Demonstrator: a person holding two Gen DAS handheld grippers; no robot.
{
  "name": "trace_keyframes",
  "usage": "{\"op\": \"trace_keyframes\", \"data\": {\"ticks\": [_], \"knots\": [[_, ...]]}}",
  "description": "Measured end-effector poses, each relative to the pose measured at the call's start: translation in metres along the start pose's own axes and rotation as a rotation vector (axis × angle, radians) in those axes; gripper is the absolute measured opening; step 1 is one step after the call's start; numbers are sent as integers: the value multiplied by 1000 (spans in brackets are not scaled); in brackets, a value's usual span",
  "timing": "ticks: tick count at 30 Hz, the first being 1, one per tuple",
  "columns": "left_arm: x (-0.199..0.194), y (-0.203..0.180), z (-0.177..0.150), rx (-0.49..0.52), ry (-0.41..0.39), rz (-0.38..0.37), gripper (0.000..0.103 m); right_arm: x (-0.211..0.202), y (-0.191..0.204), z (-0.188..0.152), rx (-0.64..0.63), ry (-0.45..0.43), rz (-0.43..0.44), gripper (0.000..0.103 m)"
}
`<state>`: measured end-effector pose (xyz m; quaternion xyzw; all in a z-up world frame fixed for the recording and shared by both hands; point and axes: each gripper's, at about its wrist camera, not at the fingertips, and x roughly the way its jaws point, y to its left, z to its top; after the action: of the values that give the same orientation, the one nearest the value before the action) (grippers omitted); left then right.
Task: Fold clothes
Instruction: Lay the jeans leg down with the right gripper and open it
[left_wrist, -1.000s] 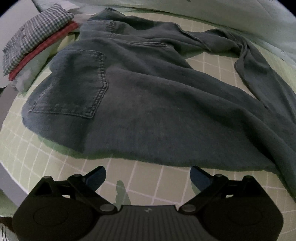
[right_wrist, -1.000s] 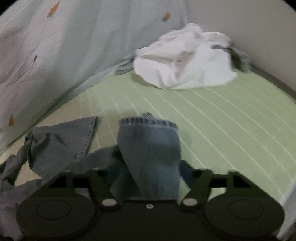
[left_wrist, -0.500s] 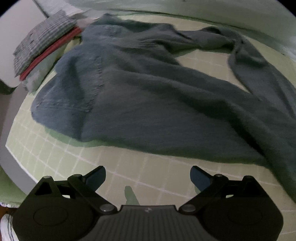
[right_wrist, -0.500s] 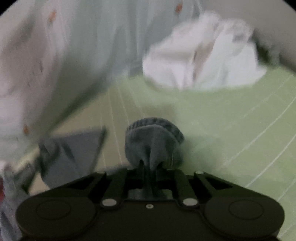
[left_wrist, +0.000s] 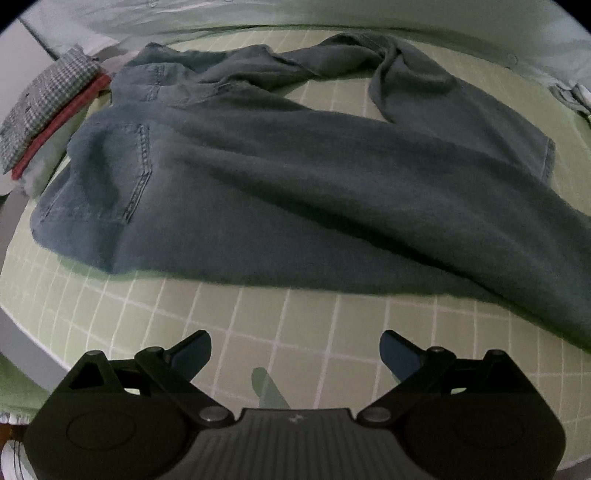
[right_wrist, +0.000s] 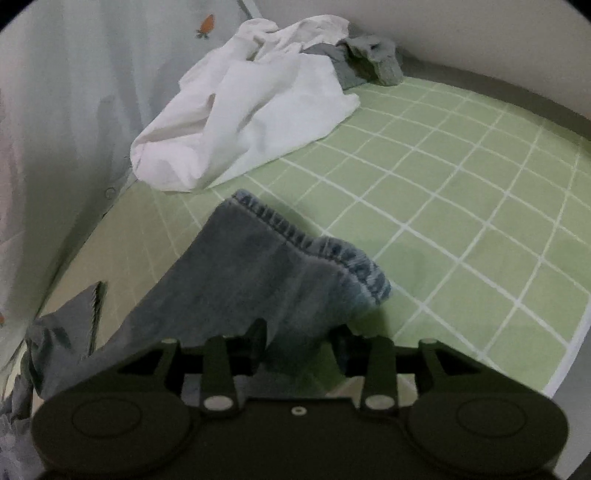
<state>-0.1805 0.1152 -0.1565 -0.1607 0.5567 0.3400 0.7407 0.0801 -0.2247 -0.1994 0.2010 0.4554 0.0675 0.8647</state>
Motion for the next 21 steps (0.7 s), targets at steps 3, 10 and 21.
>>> {"op": "trace_keyframes", "data": {"ticks": [3, 10, 21], "knots": [[-3, 2, -5, -42, 17, 14, 97, -3, -3, 6, -2, -7, 56, 6], [-18, -4, -15, -117, 7, 20, 97, -64, 6, 38, 57, -226, 296, 6], [-25, 9, -24, -167, 11, 20, 97, -19, 4, 17, -194, -63, -203, 80]]}}
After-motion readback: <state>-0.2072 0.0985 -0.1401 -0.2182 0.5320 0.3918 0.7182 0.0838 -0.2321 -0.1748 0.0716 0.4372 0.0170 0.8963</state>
